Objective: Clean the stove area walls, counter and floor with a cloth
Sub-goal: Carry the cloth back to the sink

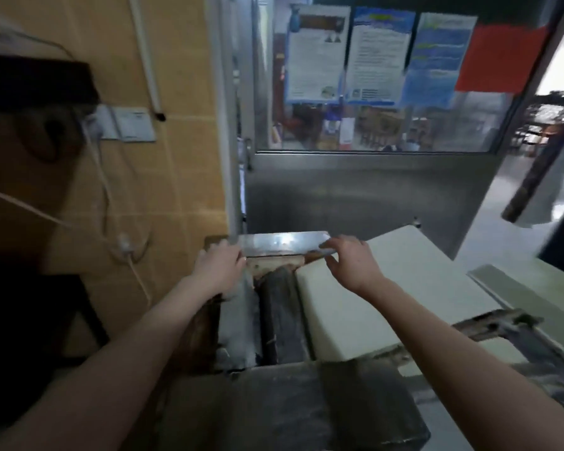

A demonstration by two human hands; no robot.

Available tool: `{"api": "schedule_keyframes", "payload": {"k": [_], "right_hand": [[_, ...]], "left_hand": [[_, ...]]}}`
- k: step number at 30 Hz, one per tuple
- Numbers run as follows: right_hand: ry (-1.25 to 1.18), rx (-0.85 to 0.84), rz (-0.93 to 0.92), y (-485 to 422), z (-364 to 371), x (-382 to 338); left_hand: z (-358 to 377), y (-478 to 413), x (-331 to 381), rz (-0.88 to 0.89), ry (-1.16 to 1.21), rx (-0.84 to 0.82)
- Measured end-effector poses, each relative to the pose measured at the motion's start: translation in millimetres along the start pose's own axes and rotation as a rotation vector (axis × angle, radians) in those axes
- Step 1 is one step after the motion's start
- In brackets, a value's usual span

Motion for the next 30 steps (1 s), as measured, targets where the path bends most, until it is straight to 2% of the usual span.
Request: {"api": "schedule_keyframes", "payload": {"k": [5,12,22,30], "right_hand": [[-0.093,-0.130,-0.198,-19.3,50.8,-79.8],[-0.101,-0.290,-0.428,-10.4,122.2,-192.6],[-0.193,-0.468,-0.605,31.0,187.7,-341.6],[-0.239,-0.541,-0.769,73.2,228.5,-459.4]], "left_hand": [[4.7,75.4,-94.6,-0.261,0.013,-0.039],[-1.7,194.8,-208.5,-0.574,-0.100,-0.042],[1.4,327.2,-311.2,-0.849,-0.117,-0.065],[-8.2,413.2,-402.0,-0.962,-0.156,-0.050]]}}
Point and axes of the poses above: each hand's wrist, its own y-axis away from the middle knuckle, its own z-axis out of the palm, x = y × z, the point moved 9 cm from there along -y, towards the middle knuckle, and after that the axes turned 9 degrees about -y, right-handed, at the moved point
